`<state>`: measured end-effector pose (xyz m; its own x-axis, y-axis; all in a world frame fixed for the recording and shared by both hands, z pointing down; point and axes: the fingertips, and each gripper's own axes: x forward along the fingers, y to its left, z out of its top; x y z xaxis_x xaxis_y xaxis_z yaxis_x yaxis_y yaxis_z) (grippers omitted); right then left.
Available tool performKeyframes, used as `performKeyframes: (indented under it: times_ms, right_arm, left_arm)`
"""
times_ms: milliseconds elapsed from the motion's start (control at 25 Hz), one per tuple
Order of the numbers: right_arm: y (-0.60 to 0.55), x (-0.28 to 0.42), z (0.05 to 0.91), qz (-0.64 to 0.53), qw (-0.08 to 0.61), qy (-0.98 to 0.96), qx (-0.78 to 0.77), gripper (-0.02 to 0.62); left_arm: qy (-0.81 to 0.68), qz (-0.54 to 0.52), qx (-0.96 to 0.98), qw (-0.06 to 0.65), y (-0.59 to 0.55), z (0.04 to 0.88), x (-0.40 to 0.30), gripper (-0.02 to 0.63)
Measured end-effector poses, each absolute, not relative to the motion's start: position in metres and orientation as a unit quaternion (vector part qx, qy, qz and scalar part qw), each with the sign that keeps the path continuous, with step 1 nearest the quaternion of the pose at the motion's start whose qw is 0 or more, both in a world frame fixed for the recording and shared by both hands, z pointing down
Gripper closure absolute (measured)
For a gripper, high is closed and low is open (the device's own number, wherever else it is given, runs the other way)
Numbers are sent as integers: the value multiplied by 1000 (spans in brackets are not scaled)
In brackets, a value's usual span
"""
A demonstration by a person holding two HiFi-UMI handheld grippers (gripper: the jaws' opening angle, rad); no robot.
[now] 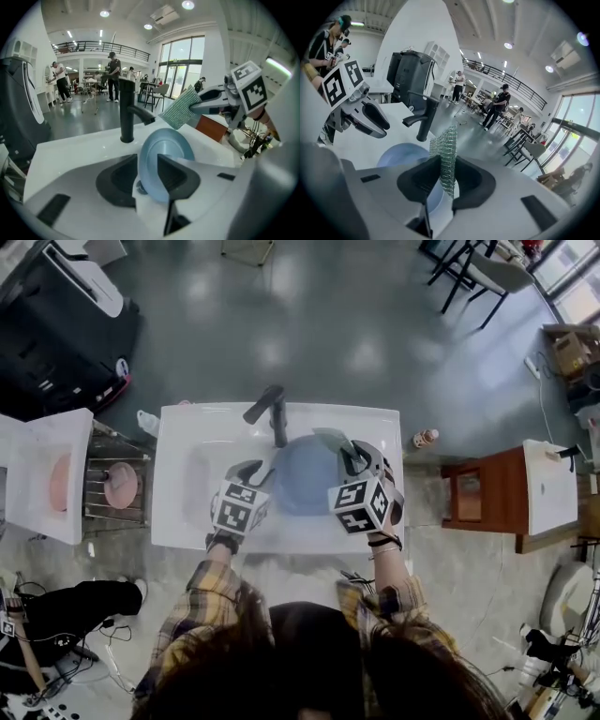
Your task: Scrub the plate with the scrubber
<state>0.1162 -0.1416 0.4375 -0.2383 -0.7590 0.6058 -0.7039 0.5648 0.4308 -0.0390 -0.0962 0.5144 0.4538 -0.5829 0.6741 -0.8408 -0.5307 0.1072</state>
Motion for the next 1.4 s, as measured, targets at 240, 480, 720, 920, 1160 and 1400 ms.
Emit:
performKeyframes:
  times_ms: [240,480,720,920,1160,1400]
  right_arm:
    - [-135,103,381,-43,349,-808,473,494]
    - [-124,78,324,-17,249,-851,462,494]
    - [-114,59,280,17,152,-882,445,494]
    - [-106,55,264,33,109,-896,430,493]
    - [-102,49,258,44,84,-906,413,494]
    - [-100,50,252,35,84,-907,411,495]
  left_arm:
    - [-440,253,846,159,-97,458,-29,491]
    - [-451,190,867,96,-103,382,-14,491]
    - [-466,135,874,34,-103,310,-13,536]
    - [-477,86,875,11,-99,271,-20,573]
    - [-461,28,885,46,-97,256,-22,589]
    - [-454,23,891,22,-95,244,-16,591]
